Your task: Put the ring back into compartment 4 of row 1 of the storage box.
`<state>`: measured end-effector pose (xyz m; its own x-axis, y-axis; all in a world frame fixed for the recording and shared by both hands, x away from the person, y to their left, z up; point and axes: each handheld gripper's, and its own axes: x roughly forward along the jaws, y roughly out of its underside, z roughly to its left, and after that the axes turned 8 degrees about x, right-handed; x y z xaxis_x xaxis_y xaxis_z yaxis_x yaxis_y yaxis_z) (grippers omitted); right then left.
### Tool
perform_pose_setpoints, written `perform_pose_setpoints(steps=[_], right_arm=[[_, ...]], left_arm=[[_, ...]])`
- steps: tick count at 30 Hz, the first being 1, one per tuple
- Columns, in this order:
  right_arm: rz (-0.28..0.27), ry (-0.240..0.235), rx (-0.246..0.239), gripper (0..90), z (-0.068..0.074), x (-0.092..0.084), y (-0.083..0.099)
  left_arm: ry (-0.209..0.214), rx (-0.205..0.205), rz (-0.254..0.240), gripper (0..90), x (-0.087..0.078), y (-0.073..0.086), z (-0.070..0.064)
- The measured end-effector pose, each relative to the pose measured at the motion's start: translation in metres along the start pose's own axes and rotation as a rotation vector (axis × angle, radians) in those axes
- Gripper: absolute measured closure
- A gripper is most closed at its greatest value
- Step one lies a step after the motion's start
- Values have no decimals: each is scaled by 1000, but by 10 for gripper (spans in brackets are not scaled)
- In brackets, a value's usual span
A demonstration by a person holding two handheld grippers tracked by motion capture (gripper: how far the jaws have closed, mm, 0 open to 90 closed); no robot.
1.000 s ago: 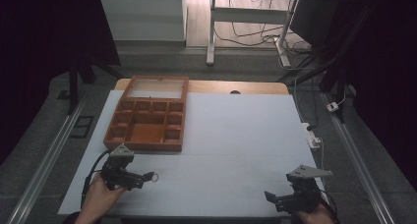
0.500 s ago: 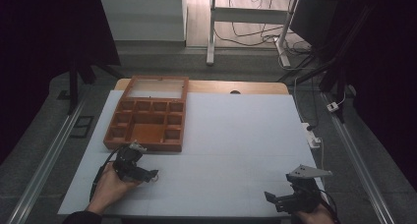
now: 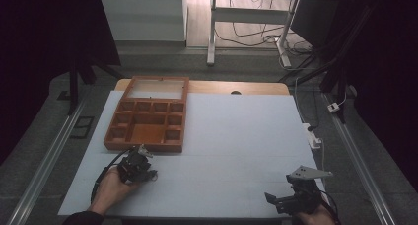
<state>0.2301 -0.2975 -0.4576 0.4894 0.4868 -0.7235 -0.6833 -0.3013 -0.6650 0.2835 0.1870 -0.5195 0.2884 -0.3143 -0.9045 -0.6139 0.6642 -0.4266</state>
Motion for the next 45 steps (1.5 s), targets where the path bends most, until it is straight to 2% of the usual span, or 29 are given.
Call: perform_pose_setpoints(steps=[3, 5, 8, 11, 14, 25, 28, 31, 36, 41, 45], right_arm=[[1, -1, -1, 0, 0, 0, 0], [2, -2, -1, 0, 0, 0, 0], [3, -3, -1, 0, 0, 0, 0], [3, -3, -2, 0, 0, 0, 0], [5, -3, -5, 0, 1, 0, 0], [4, -7, -3, 0, 0, 0, 0], [4, -8, -3, 0, 0, 0, 0], [5, -9, -5, 0, 1, 0, 0], [7, -10, -10, 0, 1, 0, 0], [6, -10, -9, 0, 1, 0, 0], [5, -10, -13, 0, 1, 0, 0]], left_arm=[[20, 9, 0, 825, 0, 1, -1], [19, 10, 1, 865, 0, 1, -2], [28, -4, 2, 873, -1, 1, -1], [52, -28, -1, 876, -1, 1, 1], [74, -34, -13, 877, -2, 1, 3], [81, -50, -90, 877, -11, 2, 4], [92, -51, -117, 877, -14, 2, 4], [115, -68, -150, 877, -17, 3, 6], [111, -90, -200, 876, -23, 6, 8], [95, -83, -241, 876, -30, 6, 8], [91, -94, -288, 876, -37, 7, 9]])
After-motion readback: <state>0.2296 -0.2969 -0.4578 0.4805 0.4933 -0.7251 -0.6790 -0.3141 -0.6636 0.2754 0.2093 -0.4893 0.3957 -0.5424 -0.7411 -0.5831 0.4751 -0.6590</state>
